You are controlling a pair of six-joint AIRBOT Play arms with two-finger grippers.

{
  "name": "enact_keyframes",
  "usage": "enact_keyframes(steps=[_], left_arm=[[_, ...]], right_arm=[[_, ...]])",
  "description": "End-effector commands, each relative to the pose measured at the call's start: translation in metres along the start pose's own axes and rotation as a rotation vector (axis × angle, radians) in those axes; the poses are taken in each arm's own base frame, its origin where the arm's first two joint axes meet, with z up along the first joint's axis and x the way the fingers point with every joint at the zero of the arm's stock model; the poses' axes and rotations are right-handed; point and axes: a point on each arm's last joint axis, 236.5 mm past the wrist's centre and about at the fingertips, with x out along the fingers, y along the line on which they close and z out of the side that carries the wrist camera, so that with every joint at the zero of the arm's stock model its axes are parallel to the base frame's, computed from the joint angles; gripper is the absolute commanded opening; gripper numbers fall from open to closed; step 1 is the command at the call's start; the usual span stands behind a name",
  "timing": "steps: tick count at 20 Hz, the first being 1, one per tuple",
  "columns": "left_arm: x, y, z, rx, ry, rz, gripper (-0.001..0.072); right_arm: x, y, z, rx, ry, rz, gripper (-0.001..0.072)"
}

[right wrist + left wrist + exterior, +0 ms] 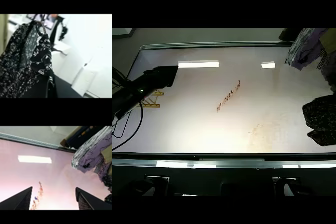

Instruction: Fold the clothes and pants, and hang the long-sleeved shirts on hangers.

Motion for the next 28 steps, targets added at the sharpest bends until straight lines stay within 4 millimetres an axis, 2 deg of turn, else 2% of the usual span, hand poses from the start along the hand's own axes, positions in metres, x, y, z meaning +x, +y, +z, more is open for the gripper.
enact_keyframes(steps=[1,5,7,11,16,18,22,25,27,28], left_arm=[[0.004,0.003,-0.005,-0.004,0.015,0.005,0.0572],[0.011,0.009,-0.012,-0.012,0.035,0.014,0.0572],[0.014,0.012,-0.016,-0.015,0.044,0.019,0.0571],[0.019,0.016,-0.024,-0.021,0.069,0.023,0.0572],[0.024,0.019,-0.031,-0.026,0.090,0.026,0.0572],[0.025,0.020,-0.033,-0.028,0.095,0.028,0.0572],[0.028,0.023,-0.036,-0.031,0.104,0.032,0.0572],[0.030,0.025,-0.038,-0.033,0.109,0.035,0.0572],[0.031,0.026,-0.040,-0.035,0.114,0.037,0.0572],[0.032,0.027,-0.041,-0.036,0.116,0.038,0.0572]], right_arm=[[0.021,-0.034,0.019,0.088,-0.070,-0.117,0.0024],[0.044,-0.050,0.032,0.098,-0.096,-0.185,0.0024],[0.048,-0.049,0.043,0.090,-0.136,-0.176,0.0024],[0.049,-0.054,0.047,0.066,-0.150,-0.194,0.0023],[0.046,-0.051,0.065,0.046,-0.218,-0.174,0.0023],[0.042,-0.052,0.078,0.052,-0.258,-0.160,0.0023],[0.038,-0.065,0.104,0.055,-0.307,-0.187,0.0023],[0.042,-0.070,0.115,0.036,-0.316,-0.215,0.0023],[0.049,-0.077,0.114,0.024,-0.312,-0.243,0.0023],[0.055,-0.088,0.107,0.032,-0.299,-0.278,0.0023]])
